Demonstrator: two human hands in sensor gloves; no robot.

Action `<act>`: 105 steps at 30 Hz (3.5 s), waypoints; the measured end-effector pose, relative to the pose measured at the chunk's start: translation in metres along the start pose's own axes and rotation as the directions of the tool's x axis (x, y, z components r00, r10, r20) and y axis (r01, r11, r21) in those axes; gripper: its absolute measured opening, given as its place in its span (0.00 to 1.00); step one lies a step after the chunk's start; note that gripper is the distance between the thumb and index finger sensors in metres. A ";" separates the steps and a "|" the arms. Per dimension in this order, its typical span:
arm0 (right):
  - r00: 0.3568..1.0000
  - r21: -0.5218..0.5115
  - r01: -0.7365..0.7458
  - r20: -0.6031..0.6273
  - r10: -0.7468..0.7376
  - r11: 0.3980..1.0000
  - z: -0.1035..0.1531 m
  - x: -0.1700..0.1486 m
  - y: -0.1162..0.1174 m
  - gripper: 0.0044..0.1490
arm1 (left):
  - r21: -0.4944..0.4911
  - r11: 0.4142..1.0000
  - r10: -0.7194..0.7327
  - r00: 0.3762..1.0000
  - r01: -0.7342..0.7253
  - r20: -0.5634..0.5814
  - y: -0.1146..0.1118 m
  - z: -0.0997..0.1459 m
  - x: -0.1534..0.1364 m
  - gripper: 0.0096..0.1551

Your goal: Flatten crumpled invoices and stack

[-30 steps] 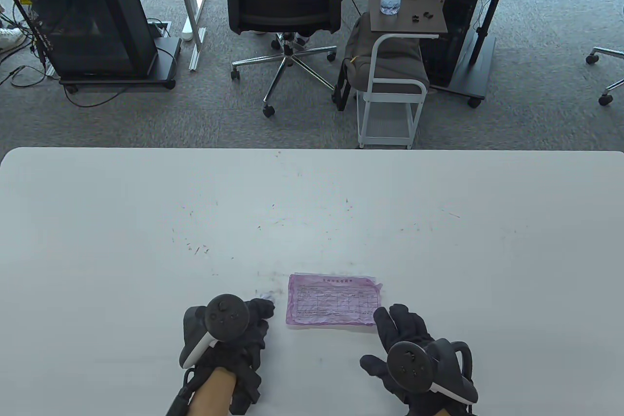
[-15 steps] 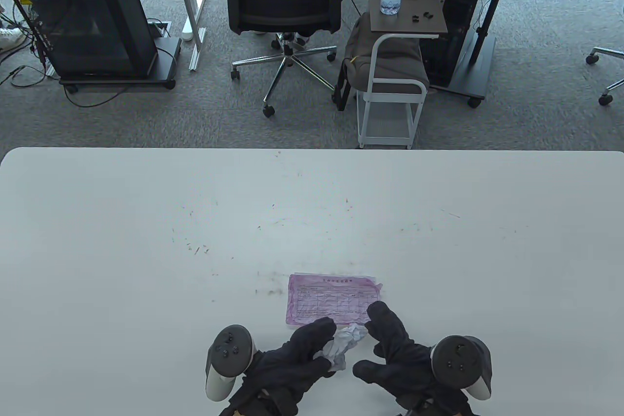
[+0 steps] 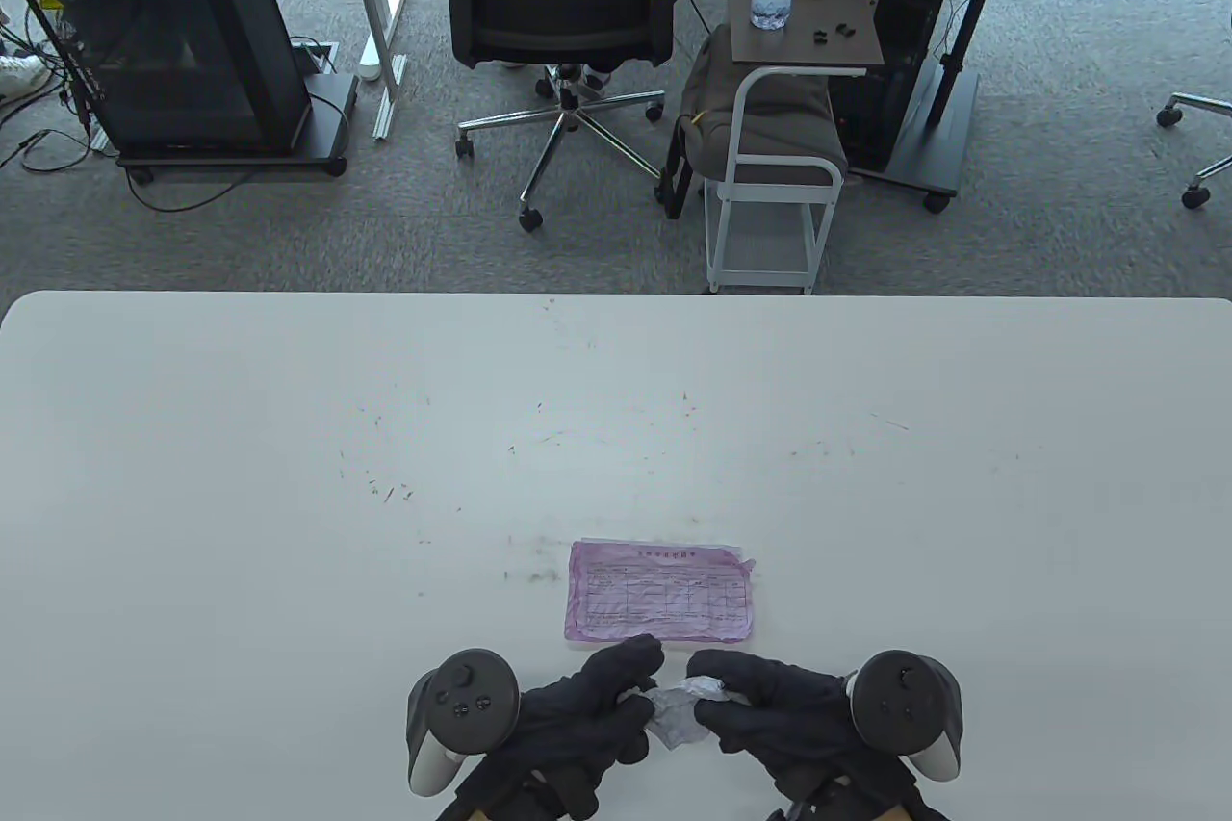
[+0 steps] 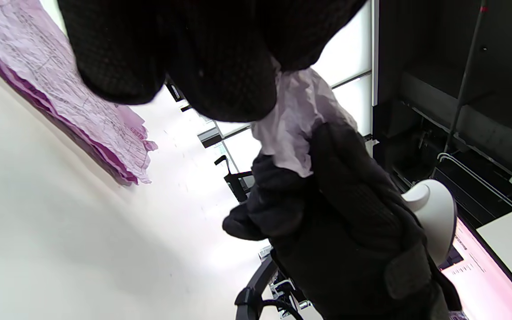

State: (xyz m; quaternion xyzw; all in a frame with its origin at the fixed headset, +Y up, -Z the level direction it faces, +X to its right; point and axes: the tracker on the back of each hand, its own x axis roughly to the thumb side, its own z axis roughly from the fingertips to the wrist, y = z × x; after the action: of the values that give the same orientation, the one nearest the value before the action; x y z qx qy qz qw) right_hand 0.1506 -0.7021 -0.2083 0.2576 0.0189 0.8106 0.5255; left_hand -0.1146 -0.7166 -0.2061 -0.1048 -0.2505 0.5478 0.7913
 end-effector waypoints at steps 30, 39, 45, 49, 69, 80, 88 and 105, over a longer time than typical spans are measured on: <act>0.968 0.139 -0.248 0.080 0.238 0.959 -0.007 0.011 0.026 0.26 | -0.075 0.953 -0.287 0.954 0.293 0.087 -0.011 0.000 0.016 0.40; 0.981 0.001 -0.190 0.024 0.190 0.982 0.000 0.007 0.000 0.26 | -0.092 0.965 -0.255 0.963 0.247 -0.088 -0.003 -0.002 0.001 0.23; 0.987 -0.041 -0.156 -0.049 0.154 0.987 0.002 -0.004 -0.008 0.28 | 0.015 0.999 0.043 0.997 -0.042 -0.067 0.006 0.001 -0.003 0.22; 0.985 0.027 -0.145 -0.088 0.147 0.989 0.001 -0.010 -0.001 0.31 | 0.036 0.985 0.168 0.985 -0.167 -0.032 0.006 0.000 -0.006 0.23; 0.906 -0.071 -0.409 0.087 0.414 0.910 0.004 0.016 -0.010 0.47 | 0.161 0.982 0.112 0.992 -0.100 -0.066 0.013 0.005 -0.001 0.22; 0.809 -0.015 -0.568 0.174 0.562 0.823 -0.005 0.030 0.035 0.29 | 0.025 0.880 0.474 0.880 -0.474 -0.022 0.003 0.003 -0.007 0.25; 0.999 0.202 -0.005 -0.034 0.012 0.979 -0.005 -0.003 0.016 0.24 | 0.082 0.980 -0.191 0.976 0.182 0.105 0.017 0.005 0.017 0.53; 0.991 0.232 0.039 -0.134 -0.008 0.972 -0.008 -0.019 0.016 0.27 | 0.166 0.947 -0.289 0.955 0.276 0.062 0.011 0.006 0.014 0.22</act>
State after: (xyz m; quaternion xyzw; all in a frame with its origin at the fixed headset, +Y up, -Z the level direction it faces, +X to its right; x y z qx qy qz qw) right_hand 0.1396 -0.7234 -0.2177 0.2632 0.1520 0.8118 0.4986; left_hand -0.1230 -0.6997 -0.2023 0.0176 -0.2532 0.4506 0.8559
